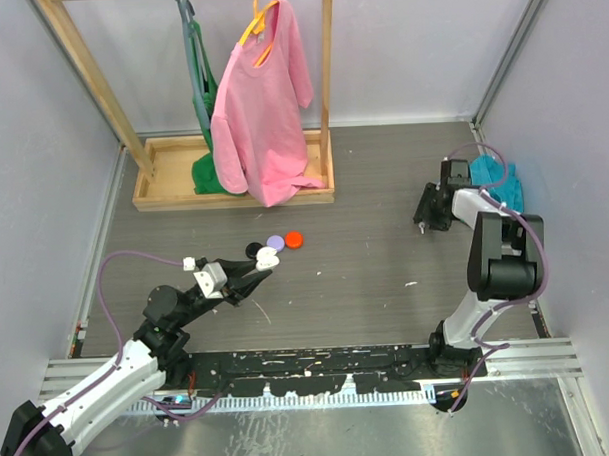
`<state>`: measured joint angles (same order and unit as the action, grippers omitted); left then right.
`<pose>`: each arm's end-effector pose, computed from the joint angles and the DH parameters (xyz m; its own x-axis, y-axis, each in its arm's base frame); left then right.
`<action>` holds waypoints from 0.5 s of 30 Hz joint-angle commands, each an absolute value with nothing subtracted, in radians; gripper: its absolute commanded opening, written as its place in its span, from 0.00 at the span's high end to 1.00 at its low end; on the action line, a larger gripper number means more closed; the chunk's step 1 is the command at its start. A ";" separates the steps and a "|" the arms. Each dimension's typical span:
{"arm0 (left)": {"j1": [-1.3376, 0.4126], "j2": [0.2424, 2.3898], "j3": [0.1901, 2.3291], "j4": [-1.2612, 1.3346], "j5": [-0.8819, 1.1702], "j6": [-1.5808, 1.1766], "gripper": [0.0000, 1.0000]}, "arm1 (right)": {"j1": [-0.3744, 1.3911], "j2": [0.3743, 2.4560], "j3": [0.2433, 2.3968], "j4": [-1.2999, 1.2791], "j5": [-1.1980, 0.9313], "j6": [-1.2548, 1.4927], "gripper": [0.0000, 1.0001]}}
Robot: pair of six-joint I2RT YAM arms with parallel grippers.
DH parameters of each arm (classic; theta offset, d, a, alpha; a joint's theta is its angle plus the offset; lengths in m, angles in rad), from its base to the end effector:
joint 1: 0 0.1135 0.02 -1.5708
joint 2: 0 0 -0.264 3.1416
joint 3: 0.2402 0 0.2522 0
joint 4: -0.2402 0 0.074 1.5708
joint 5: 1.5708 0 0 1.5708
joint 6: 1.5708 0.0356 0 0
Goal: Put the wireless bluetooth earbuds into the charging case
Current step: Pick up the earbud from the center of the board.
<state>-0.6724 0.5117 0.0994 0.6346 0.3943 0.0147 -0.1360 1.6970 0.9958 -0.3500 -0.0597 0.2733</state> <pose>0.1030 -0.0995 0.2231 0.1852 -0.1301 -0.9740 0.8656 0.4909 0.0990 0.3307 -0.0431 0.1681 -0.7995 0.3814 -0.4641 0.3342 0.9244 0.1839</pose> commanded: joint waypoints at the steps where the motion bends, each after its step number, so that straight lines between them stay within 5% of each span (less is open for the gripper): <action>1: -0.675 0.509 0.105 0.701 0.407 0.012 1.00 | -0.091 1.755 1.092 -0.435 0.032 0.215 0.50; 15: -0.674 0.507 0.106 0.699 0.414 0.009 1.00 | -0.057 1.845 1.168 -0.524 0.086 0.176 0.54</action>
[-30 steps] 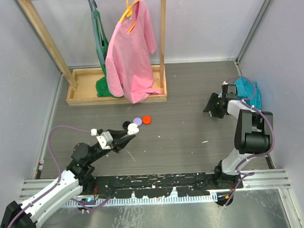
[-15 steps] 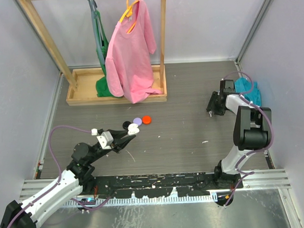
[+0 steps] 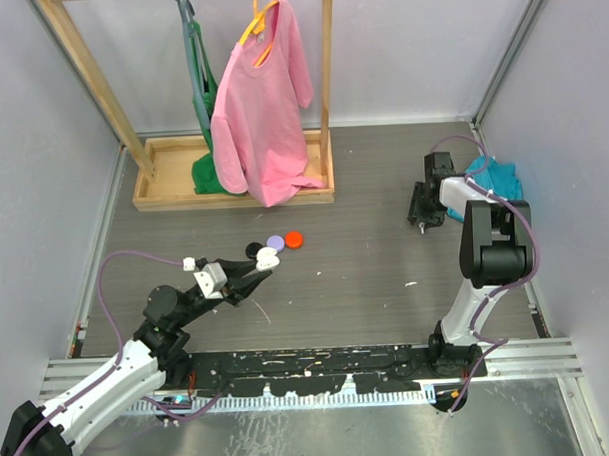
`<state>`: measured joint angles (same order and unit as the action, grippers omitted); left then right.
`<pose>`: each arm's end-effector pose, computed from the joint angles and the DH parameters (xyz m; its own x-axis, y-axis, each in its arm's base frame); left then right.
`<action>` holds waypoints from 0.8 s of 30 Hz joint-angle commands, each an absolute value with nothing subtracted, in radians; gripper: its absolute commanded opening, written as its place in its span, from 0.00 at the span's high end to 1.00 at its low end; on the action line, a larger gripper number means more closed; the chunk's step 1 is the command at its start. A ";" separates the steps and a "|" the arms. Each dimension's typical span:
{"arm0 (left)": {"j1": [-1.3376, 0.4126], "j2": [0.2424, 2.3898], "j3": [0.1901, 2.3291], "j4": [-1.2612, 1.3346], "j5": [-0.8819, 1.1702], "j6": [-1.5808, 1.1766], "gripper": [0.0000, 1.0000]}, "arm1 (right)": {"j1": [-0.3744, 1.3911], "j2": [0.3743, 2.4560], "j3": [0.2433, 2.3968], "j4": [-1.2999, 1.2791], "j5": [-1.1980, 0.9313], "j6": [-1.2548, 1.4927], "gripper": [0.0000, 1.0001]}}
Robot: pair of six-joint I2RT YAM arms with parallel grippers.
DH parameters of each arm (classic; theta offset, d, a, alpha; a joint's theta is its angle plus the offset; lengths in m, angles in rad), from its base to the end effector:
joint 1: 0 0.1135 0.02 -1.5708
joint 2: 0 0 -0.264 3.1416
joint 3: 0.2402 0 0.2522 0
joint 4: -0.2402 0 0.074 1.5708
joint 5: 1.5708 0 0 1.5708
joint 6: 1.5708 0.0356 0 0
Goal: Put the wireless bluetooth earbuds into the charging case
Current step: Pick up the earbud from the center of the board.
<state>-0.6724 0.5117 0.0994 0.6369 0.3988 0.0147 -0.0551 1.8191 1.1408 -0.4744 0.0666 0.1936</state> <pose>0.1028 -0.0995 0.2234 0.1870 -0.1316 -0.9735 0.8675 0.4871 0.1008 0.3571 -0.0221 0.1623 -0.8797 0.2408 -0.4101 0.2560 0.9665 0.0184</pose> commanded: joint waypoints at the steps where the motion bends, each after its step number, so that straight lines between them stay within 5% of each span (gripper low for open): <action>1: -0.674 0.507 0.106 0.699 0.415 0.009 1.00 | -0.057 1.848 1.169 -0.526 0.088 0.175 0.55; 16: -0.674 0.505 0.106 0.698 0.418 0.009 1.00 | -0.036 1.799 1.138 -0.523 0.099 0.187 0.78; 24: -0.675 0.510 0.104 0.700 0.412 0.012 1.00 | 0.020 1.693 1.065 -0.471 0.013 0.222 0.80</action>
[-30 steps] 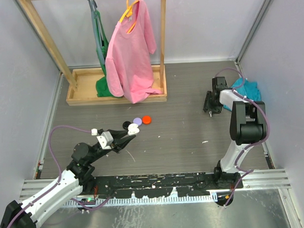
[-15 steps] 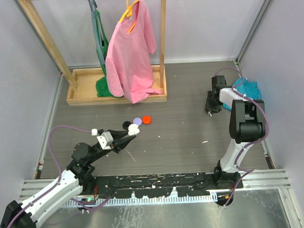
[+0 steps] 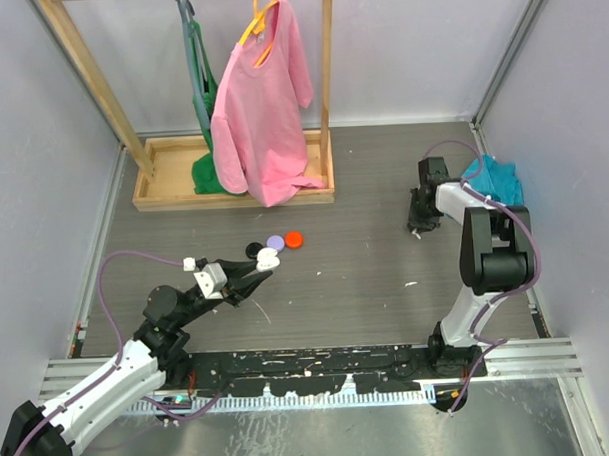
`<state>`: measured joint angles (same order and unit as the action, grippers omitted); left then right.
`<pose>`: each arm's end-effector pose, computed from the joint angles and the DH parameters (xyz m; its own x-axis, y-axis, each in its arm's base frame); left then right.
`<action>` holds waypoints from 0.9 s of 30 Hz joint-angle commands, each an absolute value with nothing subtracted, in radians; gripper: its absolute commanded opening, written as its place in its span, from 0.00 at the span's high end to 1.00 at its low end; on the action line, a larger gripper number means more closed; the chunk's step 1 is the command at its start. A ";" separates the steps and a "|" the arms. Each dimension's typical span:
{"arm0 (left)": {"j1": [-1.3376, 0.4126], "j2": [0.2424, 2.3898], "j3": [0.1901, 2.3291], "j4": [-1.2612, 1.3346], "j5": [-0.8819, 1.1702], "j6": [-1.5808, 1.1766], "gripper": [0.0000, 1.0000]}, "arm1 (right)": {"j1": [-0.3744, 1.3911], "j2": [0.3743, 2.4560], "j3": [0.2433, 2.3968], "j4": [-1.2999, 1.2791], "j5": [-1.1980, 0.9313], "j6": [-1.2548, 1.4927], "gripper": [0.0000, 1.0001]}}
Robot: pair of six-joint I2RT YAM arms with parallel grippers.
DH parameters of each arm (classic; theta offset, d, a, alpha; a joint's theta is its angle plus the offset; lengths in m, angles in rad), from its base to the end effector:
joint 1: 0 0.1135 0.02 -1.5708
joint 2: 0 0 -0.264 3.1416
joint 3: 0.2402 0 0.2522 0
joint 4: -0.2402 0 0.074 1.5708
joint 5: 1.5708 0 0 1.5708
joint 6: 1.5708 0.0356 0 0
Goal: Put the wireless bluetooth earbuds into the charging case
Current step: Pick up the earbud from the center of the board.
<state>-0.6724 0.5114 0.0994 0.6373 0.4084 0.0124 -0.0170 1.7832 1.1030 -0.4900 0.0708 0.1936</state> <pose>0.1025 -0.0997 0.2234 0.1856 -0.1332 -0.9736 0.8722 0.4786 0.1008 0.3464 -0.0084 0.1633 -0.8949 0.2072 -0.3952 0.2209 0.9752 0.0111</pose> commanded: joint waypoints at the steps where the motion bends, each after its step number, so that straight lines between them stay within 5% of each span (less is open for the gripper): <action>1: -0.674 0.509 0.103 0.701 0.409 0.013 1.00 | 0.029 1.673 1.050 -0.458 -0.002 0.232 0.80; 27: -0.674 0.422 0.057 0.703 0.326 0.049 1.00 | 0.532 1.103 0.734 0.176 -0.135 0.620 0.80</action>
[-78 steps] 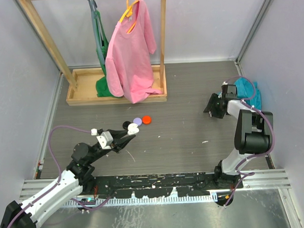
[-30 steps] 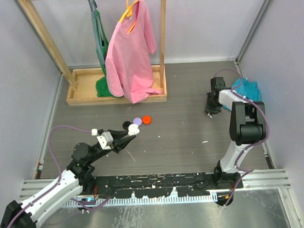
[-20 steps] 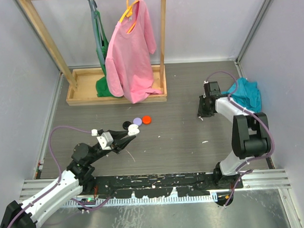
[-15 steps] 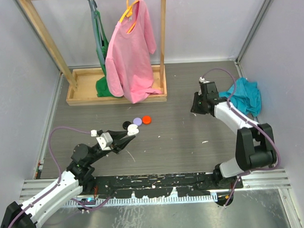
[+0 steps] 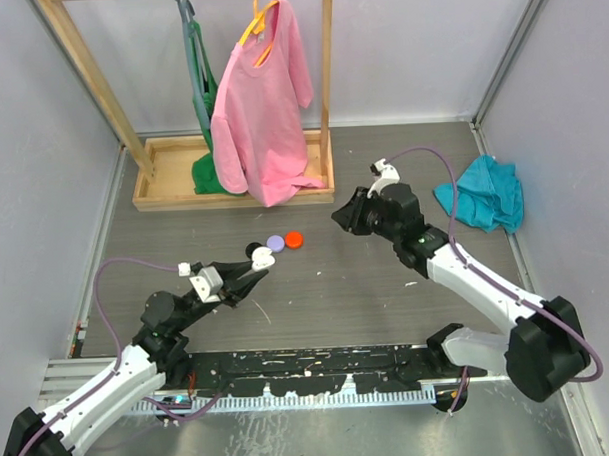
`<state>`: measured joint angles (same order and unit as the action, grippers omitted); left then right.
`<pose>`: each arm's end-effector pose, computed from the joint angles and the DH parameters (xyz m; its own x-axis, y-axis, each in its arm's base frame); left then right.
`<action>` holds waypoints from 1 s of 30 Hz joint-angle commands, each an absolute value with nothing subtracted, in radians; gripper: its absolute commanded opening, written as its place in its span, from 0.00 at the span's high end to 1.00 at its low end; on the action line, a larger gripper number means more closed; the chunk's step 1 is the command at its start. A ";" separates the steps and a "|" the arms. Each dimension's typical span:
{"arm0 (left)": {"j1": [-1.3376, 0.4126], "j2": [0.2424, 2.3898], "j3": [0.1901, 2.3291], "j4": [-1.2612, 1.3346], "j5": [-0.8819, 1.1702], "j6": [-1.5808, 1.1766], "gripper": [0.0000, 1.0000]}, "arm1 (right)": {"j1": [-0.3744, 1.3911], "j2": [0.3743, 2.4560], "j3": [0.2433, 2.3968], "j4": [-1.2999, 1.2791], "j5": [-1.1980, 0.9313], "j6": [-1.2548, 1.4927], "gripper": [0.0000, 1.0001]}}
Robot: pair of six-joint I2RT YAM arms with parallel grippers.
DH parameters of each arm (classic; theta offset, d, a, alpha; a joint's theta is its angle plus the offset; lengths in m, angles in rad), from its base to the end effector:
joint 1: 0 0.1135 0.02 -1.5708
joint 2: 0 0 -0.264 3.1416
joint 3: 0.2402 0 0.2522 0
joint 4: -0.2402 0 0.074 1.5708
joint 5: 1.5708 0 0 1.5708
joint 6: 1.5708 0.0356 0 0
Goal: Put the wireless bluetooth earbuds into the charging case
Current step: Pick up the earbud from the center of the board, then place the earbud in the charging case.
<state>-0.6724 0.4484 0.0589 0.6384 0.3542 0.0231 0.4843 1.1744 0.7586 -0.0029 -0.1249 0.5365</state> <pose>0.0984 -0.0941 0.2169 0.2122 -0.1413 -0.9670 0.8425 0.5278 0.1078 0.2336 0.1279 0.2685 -0.5969 0.2591 -0.7594 -0.2997 0.8059 0.5105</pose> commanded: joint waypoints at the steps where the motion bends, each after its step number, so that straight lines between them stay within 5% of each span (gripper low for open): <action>1: -0.675 0.416 0.055 0.705 0.326 0.049 1.00 | 0.549 1.087 0.722 0.206 -0.140 0.631 0.80; 16: -0.674 0.373 0.038 0.709 0.321 0.054 1.00 | 0.886 1.086 0.661 0.604 -0.133 0.682 0.79; 30: -0.675 0.344 0.032 0.708 0.317 0.048 1.00 | 1.021 1.209 0.650 0.771 -0.100 0.670 0.79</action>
<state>-0.6724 0.3607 0.0311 0.6392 0.3347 0.0425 1.0107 1.1923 0.6537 0.6708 -0.1295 0.6724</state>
